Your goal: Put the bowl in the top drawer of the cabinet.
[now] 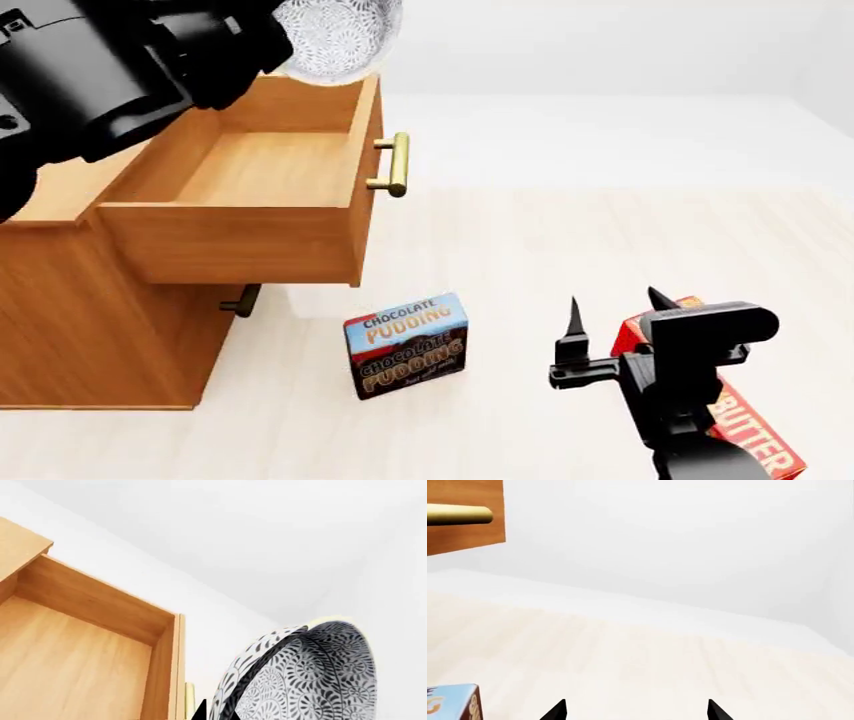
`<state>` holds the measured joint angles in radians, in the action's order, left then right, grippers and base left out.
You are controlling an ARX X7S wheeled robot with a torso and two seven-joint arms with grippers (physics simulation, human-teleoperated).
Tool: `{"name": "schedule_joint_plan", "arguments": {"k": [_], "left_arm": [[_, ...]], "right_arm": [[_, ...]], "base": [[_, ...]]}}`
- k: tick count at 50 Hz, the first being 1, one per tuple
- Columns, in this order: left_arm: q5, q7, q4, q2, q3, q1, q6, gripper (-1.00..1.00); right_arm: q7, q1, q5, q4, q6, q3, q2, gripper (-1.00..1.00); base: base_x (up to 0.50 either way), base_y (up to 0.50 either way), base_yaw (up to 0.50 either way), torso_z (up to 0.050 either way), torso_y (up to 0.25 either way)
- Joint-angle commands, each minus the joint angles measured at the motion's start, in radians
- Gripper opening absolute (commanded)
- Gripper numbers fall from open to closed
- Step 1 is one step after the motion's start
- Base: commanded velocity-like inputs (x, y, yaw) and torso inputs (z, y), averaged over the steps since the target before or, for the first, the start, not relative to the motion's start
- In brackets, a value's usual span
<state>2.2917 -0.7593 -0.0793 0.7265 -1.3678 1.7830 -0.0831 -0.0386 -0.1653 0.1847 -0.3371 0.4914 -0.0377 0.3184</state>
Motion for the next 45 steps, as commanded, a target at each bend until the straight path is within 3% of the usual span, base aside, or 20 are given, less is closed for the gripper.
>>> {"name": "schedule_joint_plan", "arguments": {"k": [1,13,19,32,45], "left_arm": [[0.012,0.073,-0.461,-0.202,-0.059,0.039,-0.108,-1.00],[0.041,0.331,-1.227,-0.522,-0.147,0.026,-0.352,-1.00],[0.190,0.312,-1.229,-0.513,-0.244,-0.001,-0.314,-1.00],[0.582,0.345,-1.229,-0.503,-0.569,-0.010,-0.264,-1.00],[0.757,0.376,-1.229,-0.526,-0.744,-0.061,-0.200,-1.00]], "right_arm": [[-0.004,0.038,0.012,-0.033,-0.009,0.010,0.004,1.00],[-0.026,0.090,0.009,-0.073,-0.008,0.020,0.010,1.00],[-0.037,0.124,0.011,-0.085,-0.010,0.038,0.016,1.00],[-0.048,0.130,-0.016,-0.019,-0.052,0.019,0.013,1.00],[-0.045,0.155,-0.007,-0.013,-0.073,0.029,0.021,1.00]], "base": [[0.00,0.00,0.00,0.000,0.000],[0.00,0.00,0.00,0.000,0.000],[0.00,0.00,0.00,0.000,0.002],[0.00,0.00,0.00,0.000,0.000],[0.00,0.00,0.00,0.000,0.001]]}}
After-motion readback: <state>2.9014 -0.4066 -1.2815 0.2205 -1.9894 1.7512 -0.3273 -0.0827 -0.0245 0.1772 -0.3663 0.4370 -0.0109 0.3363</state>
